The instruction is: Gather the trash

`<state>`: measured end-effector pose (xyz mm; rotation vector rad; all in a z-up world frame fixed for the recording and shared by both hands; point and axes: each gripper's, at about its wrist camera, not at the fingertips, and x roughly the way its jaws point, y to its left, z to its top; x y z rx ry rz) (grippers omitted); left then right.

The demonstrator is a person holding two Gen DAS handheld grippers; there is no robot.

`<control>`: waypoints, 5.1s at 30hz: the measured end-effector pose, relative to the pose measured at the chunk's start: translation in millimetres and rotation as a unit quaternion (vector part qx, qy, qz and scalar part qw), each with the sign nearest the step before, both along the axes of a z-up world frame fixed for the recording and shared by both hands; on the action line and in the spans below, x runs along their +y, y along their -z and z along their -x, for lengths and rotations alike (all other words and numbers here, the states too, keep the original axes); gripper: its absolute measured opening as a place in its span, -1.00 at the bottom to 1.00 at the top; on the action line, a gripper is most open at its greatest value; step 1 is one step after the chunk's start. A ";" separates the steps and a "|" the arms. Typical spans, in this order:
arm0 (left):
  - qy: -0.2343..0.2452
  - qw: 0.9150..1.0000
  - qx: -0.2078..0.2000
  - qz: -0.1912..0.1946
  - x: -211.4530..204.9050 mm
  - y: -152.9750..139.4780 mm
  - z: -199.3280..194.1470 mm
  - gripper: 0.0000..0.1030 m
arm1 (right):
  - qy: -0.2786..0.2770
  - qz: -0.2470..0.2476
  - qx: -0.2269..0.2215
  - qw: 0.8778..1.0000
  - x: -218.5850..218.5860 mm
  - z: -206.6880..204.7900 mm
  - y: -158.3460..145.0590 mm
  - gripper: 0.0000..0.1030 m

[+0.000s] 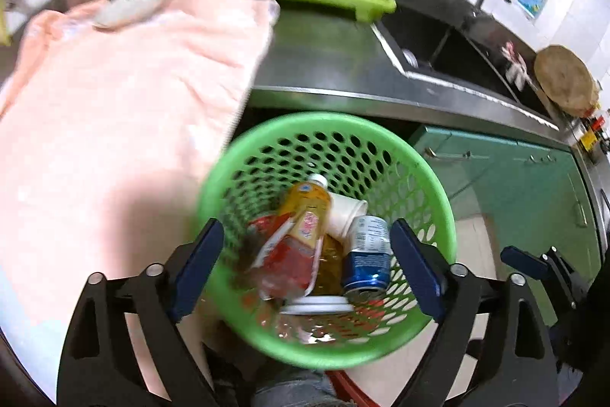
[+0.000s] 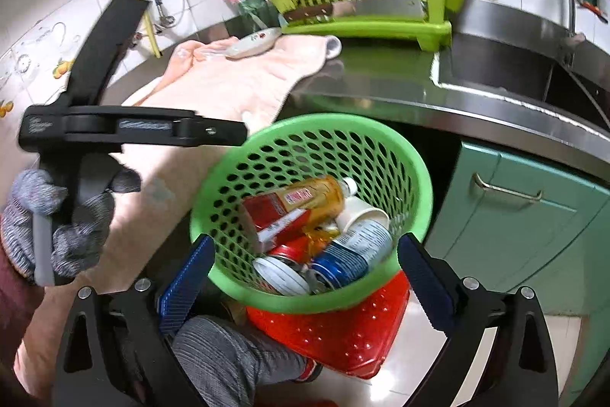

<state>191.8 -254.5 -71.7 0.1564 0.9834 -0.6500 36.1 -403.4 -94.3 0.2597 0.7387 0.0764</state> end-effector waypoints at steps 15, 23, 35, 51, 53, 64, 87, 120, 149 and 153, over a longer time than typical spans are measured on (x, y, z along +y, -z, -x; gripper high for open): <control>-0.099 0.992 -0.080 0.023 112.7 -49.1 62.2 0.90 | -0.012 0.020 -0.019 1.000 52.5 5.4 -27.5 0.84; -0.148 0.984 -0.093 0.028 163.3 -54.9 85.7 0.90 | -0.015 0.049 -0.029 0.998 78.8 5.0 -48.9 0.84; -0.208 0.969 -0.129 0.033 214.3 -59.1 118.4 0.90 | -0.012 0.071 -0.039 0.997 107.5 17.9 -71.1 0.87; -0.203 0.969 -0.137 0.023 207.4 -57.2 130.3 0.90 | 0.000 0.058 -0.029 0.998 103.0 21.5 -73.6 0.87; -0.204 0.969 -0.135 0.023 207.6 -56.7 130.5 0.90 | 0.003 0.057 -0.028 0.998 101.8 21.6 -73.1 0.87; -0.204 0.970 -0.129 0.026 206.0 -54.2 129.2 0.90 | 0.010 0.046 -0.027 0.999 96.0 22.2 -74.9 0.87; -0.203 0.965 -0.163 0.044 202.8 -77.0 130.5 0.90 | 0.019 0.046 -0.062 0.997 98.2 29.5 -89.7 0.87; -0.202 0.965 -0.157 0.054 201.0 -76.9 129.2 0.90 | 0.023 0.049 -0.066 0.996 96.6 26.3 -92.7 0.87; -0.198 0.965 -0.162 0.058 197.0 -71.2 131.7 0.90 | 0.023 0.048 -0.064 0.997 102.4 26.8 -90.2 0.87; -0.203 0.966 -0.149 0.063 199.3 -68.3 129.7 0.90 | 0.023 0.046 -0.065 0.997 103.7 27.4 -90.0 0.87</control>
